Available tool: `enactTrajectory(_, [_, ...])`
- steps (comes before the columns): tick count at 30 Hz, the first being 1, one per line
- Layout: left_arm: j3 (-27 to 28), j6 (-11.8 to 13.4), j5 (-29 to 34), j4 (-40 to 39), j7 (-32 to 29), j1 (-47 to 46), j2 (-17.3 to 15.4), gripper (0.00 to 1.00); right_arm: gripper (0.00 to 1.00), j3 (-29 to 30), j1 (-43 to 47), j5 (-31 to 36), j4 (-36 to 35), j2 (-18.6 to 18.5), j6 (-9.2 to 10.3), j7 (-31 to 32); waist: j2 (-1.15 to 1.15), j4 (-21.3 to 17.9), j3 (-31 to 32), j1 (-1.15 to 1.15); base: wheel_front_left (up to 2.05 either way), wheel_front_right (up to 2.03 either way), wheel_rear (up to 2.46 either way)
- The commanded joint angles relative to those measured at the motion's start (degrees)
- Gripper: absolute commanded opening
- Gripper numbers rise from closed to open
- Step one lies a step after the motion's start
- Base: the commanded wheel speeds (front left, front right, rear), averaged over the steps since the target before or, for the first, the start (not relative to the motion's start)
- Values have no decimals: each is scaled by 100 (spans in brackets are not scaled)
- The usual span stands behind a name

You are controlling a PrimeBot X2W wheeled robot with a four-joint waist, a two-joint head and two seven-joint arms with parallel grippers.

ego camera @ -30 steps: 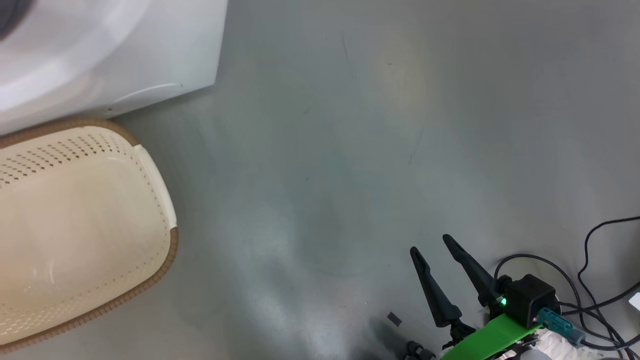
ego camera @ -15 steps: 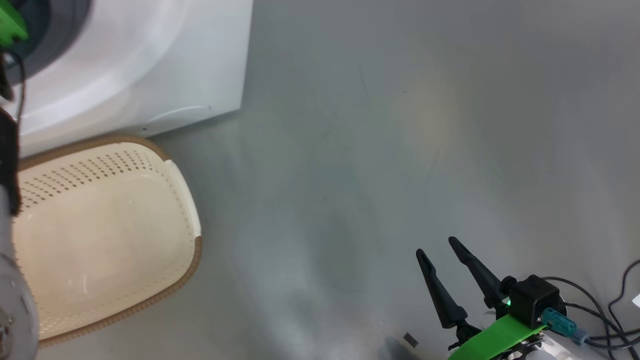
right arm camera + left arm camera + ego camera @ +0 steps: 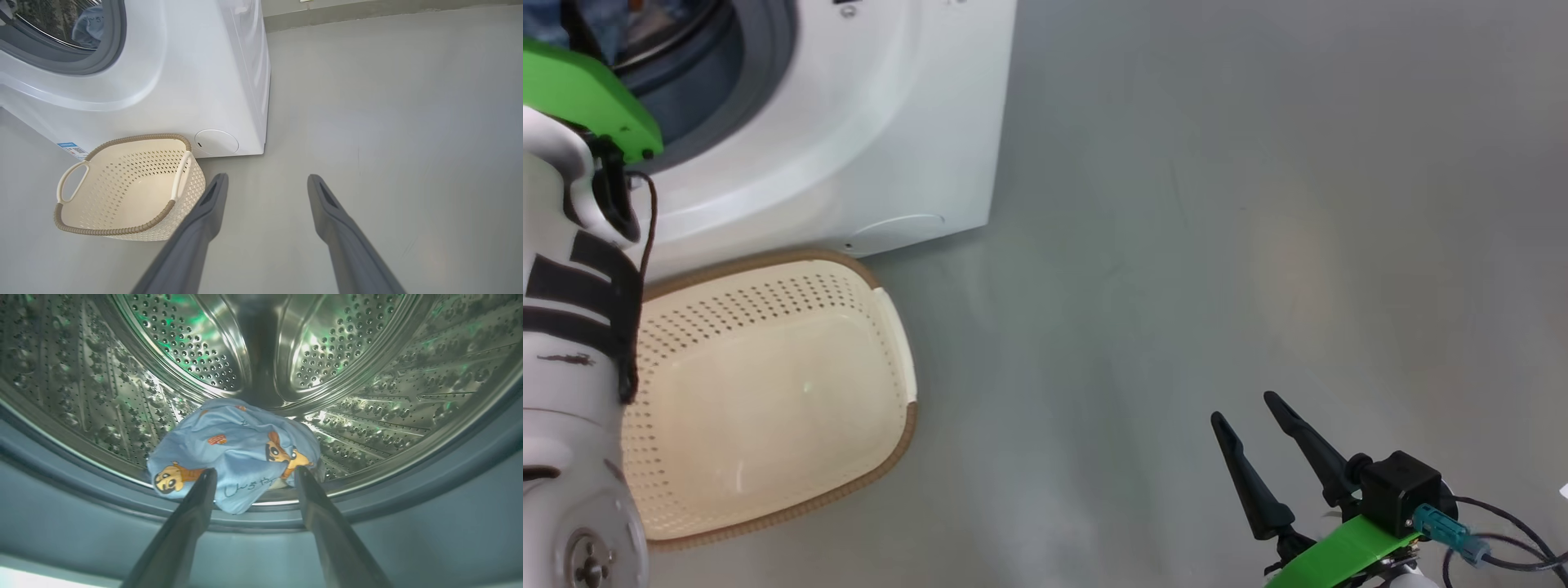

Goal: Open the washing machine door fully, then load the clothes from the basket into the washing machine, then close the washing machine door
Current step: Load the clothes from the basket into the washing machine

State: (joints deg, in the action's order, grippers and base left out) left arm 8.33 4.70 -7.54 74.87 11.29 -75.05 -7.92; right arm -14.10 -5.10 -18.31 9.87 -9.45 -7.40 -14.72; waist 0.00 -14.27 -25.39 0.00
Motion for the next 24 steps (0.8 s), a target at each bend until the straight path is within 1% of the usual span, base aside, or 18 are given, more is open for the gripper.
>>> enactTrajectory(1, [21, -33, -51, -107, 80, 88, -189, 100, 100, -121, 88, -24, -90, -92, -9, -28, 0, 161, 136, 0, 0, 0, 0])
enactTrajectory(10, [81, -233, -278, -101, 246, 381, 29, 100, 100, -64, 53, -29, -46, -83, -9, -28, 0, 371, 276, 0, 0, 0, 0])
enactTrajectory(11, [68, -304, -305, -108, 288, 478, 88, 100, 100, -61, 32, -26, -42, -74, -9, -28, 0, 413, 322, 0, 0, 0, 0])
enactTrajectory(12, [68, -304, -305, -108, 288, 478, 88, 100, 100, -61, 32, -26, -42, -74, -9, -28, 0, 413, 322, 0, 0, 0, 0])
enactTrajectory(16, [26, -490, -347, -203, 344, 645, 193, 100, 100, -5, -20, -24, -46, -66, -9, -28, 0, 533, 392, 0, 0, 0, 0])
enactTrajectory(20, [-3, -665, -403, -384, 365, 886, 303, 100, 100, 37, -63, -15, -39, -57, -9, -28, 0, 663, 489, 0, 0, 0, 0])
enactTrajectory(24, [-78, -792, -409, -836, 369, 1284, 407, 100, 100, 99, -82, -9, -33, -56, -9, -28, 0, 778, 604, 0, 0, 0, 0])
